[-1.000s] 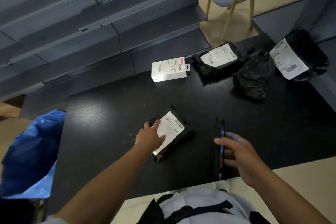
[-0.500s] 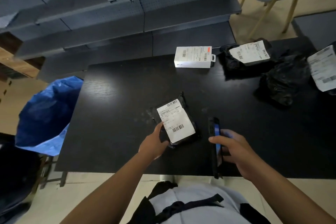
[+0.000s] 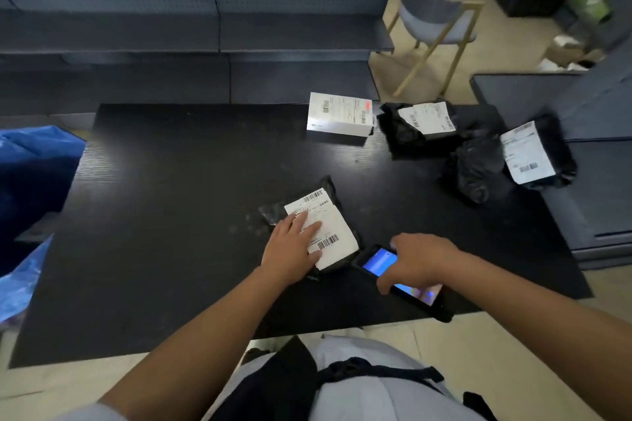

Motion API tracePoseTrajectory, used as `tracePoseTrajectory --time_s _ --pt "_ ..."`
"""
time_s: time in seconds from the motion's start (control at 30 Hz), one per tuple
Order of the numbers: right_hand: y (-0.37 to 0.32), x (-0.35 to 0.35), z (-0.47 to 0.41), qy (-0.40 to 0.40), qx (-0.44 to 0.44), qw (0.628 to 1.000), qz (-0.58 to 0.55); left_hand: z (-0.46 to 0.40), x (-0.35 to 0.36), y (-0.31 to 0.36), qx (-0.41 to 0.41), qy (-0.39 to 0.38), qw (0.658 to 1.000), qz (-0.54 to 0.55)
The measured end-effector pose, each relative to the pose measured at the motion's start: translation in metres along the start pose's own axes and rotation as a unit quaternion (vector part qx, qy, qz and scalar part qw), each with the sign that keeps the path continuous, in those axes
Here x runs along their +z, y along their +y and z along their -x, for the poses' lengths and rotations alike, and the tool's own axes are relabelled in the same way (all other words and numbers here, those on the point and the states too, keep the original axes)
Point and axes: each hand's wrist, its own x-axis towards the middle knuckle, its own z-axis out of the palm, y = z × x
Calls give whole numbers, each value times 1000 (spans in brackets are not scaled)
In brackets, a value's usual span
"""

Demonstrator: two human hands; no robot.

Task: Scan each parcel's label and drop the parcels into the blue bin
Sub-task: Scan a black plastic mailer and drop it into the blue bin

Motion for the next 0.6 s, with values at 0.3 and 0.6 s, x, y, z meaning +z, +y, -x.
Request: tracePoseTrajectory --time_s 0.3,0.6 --pt "-53 2 6 8 88 995 37 0 5 -14 46 -1 999 -4" --pt "-71 9 15 4 105 994 27 5 -18 -35 93 -53 994 -4"
